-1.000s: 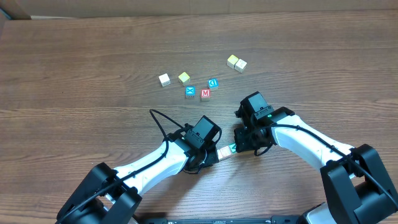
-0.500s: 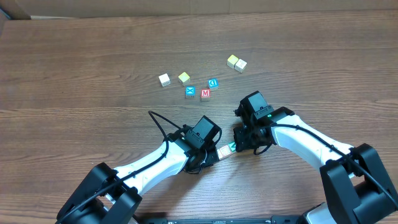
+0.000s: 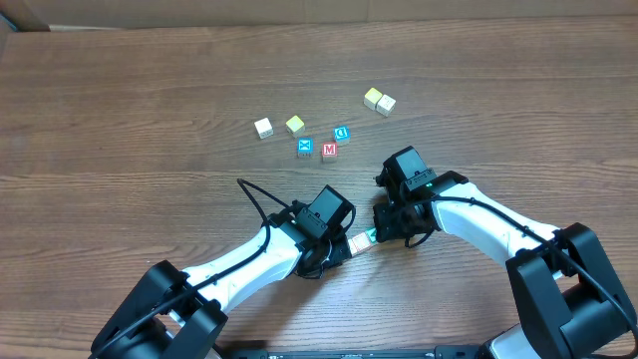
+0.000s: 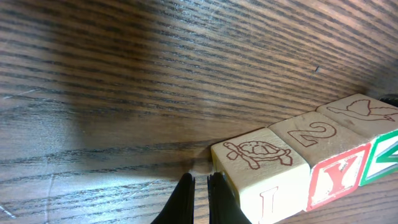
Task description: Flip 3 blocks
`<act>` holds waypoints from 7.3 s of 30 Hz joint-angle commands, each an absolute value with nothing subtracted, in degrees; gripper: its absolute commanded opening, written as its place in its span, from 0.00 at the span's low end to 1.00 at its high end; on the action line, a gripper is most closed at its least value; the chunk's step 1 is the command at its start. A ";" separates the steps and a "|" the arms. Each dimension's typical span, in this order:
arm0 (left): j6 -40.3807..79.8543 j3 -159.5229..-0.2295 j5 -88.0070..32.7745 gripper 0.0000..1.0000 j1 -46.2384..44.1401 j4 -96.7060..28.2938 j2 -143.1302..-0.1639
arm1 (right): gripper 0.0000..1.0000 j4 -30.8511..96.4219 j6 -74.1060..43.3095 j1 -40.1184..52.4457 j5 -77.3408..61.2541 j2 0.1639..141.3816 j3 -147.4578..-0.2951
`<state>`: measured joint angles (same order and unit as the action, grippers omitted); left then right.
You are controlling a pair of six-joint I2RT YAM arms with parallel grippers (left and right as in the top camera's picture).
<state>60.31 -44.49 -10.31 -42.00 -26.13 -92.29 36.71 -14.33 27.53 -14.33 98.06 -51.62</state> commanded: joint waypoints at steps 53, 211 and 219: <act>64.55 -44.25 -11.38 0.04 -46.96 -24.14 -92.79 | 0.04 34.02 -13.56 29.30 -17.43 101.45 -51.37; 67.53 -44.25 -6.79 0.04 -48.58 -29.47 -93.47 | 0.04 27.64 -18.02 31.18 -14.22 102.69 -51.37; 67.46 -44.25 -6.85 0.04 -48.58 -28.42 -93.47 | 0.04 27.59 -18.09 31.16 -14.24 102.67 -51.37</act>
